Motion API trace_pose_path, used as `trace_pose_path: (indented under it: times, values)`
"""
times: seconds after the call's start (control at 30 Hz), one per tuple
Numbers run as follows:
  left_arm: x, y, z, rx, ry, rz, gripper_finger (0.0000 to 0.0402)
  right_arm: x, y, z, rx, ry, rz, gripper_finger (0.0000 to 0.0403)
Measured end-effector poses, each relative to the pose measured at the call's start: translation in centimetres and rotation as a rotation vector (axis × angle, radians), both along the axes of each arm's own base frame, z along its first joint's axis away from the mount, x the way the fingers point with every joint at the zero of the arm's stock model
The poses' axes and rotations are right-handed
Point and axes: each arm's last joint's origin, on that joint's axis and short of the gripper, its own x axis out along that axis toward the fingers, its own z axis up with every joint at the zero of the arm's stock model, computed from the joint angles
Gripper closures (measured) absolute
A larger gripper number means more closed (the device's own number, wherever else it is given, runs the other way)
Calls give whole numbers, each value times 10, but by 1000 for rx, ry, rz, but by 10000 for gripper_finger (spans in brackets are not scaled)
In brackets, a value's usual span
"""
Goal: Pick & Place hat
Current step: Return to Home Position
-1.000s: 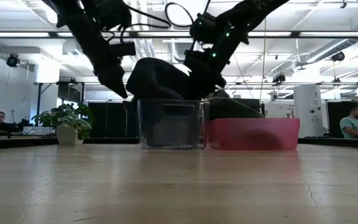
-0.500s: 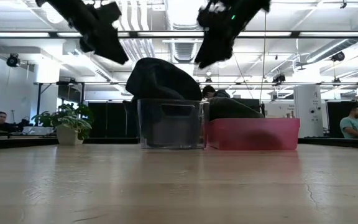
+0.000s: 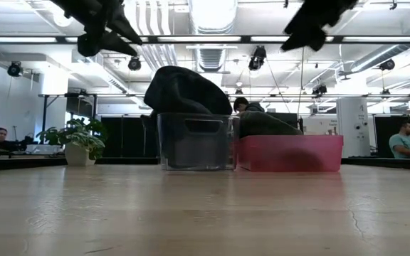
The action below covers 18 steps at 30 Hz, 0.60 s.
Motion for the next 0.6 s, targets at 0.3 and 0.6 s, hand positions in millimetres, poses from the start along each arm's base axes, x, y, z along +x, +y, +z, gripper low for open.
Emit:
trace_pose_path:
  times: [0.3,0.6]
  values:
    - [5,-5,6,-52,-101,-92,248,-51,24,11,223,-254,112,165]
    - [12,-18,19,-20,-227,-274,248,-71,43,-31,255,-619,289,165]
